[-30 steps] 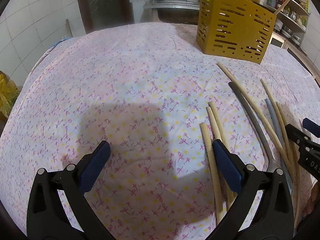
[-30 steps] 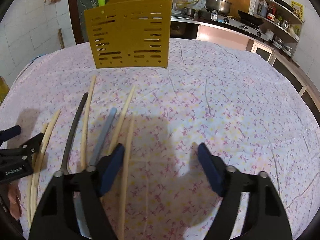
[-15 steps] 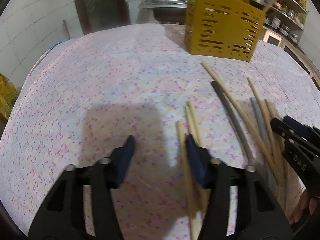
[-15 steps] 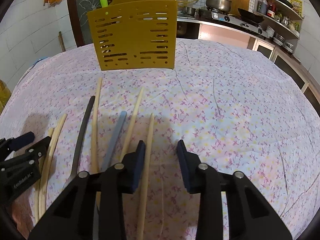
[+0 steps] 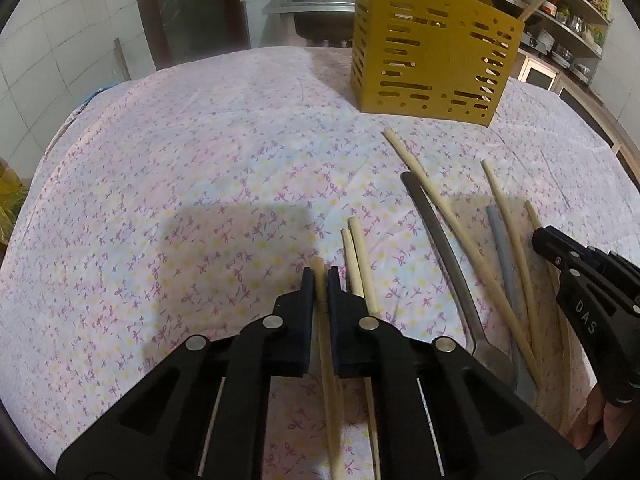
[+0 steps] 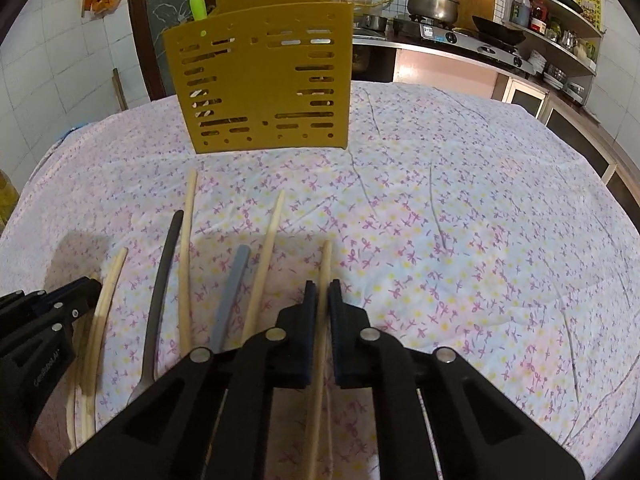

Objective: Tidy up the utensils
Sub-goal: 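Lift both chopsticks to the yellow holder and open both tools to drop them in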

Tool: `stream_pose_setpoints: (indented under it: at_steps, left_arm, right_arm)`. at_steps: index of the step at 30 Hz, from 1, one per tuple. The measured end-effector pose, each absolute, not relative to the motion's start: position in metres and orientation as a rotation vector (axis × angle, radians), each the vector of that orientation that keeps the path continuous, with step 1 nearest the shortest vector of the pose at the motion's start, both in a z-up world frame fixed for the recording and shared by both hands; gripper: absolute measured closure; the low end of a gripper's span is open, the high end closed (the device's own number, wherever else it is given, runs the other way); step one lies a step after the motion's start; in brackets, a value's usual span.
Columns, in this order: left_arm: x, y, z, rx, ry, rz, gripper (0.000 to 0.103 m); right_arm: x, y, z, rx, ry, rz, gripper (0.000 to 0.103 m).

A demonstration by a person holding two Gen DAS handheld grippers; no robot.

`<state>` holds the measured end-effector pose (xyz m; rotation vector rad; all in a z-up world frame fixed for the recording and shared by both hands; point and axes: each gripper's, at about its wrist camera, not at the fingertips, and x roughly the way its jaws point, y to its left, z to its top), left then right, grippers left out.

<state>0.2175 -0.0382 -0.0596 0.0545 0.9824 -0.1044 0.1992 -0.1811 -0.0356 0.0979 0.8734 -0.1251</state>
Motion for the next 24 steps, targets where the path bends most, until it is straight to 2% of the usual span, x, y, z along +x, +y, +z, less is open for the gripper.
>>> stream_pose_setpoints:
  at_steps: [8, 15, 24]
  left_arm:
    - [0.210, -0.022, -0.046, 0.011, 0.925, -0.104, 0.099]
    - [0.185, -0.007, -0.006, -0.006, 0.730, -0.099, 0.099]
    - [0.154, 0.005, 0.034, -0.034, 0.538, -0.099, 0.099]
  right_arm:
    - [0.185, -0.196, -0.023, 0.173, 0.796, -0.111, 0.097]
    - [0.158, -0.210, 0.013, 0.266, 0.582, -0.058, 0.097]
    - [0.124, -0.196, 0.049, 0.200, 0.322, -0.043, 0.097]
